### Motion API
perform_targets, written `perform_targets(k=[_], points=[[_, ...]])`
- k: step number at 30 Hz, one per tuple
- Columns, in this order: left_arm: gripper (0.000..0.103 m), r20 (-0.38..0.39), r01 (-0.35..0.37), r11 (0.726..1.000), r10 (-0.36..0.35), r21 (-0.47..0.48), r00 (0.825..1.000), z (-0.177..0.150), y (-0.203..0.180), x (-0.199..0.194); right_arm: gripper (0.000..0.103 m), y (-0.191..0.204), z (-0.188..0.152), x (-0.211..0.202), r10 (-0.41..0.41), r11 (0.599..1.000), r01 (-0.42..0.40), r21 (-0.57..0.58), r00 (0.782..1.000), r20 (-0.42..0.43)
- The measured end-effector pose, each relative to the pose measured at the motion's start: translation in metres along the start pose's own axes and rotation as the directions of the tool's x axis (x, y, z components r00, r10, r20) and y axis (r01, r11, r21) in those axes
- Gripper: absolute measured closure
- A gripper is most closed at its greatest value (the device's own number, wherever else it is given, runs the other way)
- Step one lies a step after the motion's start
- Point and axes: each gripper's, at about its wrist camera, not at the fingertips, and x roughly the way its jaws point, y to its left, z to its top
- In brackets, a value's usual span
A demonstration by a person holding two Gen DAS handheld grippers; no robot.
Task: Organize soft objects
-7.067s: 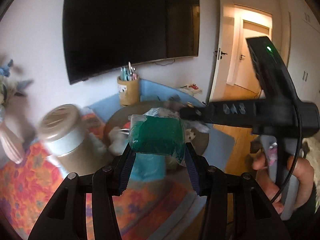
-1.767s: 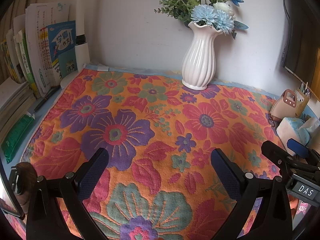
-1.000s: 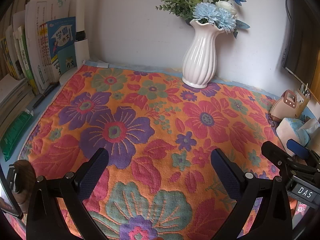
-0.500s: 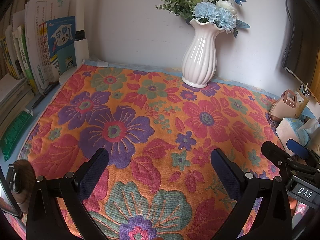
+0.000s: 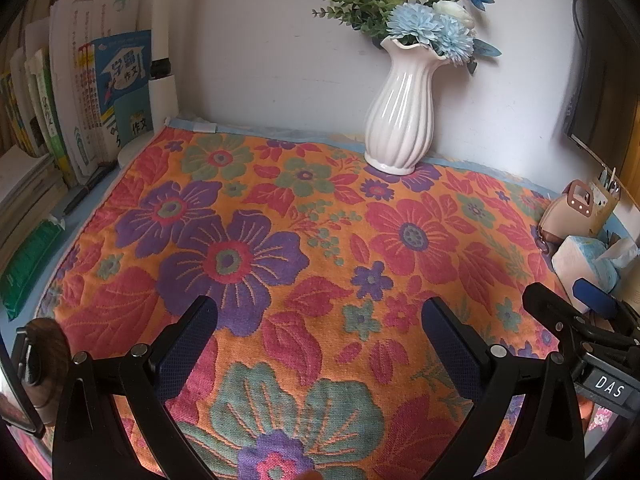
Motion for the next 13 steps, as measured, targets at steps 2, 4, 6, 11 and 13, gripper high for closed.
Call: perform_targets(k=[2,4,6,11,13], points=[[0.001,-0.001,0.000,1.000,0.000,-0.002,1.000,0.000,0.000,0.000,0.000,0.000,0.000,0.000,0.000,1.000,0.000,0.000,1.000,0.000],[0.001,-0.001,0.000,1.000,0.000,0.000,1.000,0.000,0.000,0.000,0.000,0.000,0.000,0.000,0.000,1.000,0.000,0.000,1.000,0.000],[0.001,0.005,-0.007,1.000,0.007,0.003,1.000,0.000,0.000,-0.001,0.000,0.000,0.000,0.000,0.000,1.000,0.000,0.000,1.000,0.000],[0.001,0.087,-0.013,1.000,0.011,0.021,0.996,0.000,-0.001,-0.012,0.000,0.000,0.000,0.000,0.000,1.000,0.000,0.000,1.000,0.000],[0.001,0.090,-0.016,0.999,0.013,0.029,0.996,0.000,-0.002,-0.013,0.000,0.000,0.000,-0.001,0.000,1.000,0.000,0.000,1.000,0.000]])
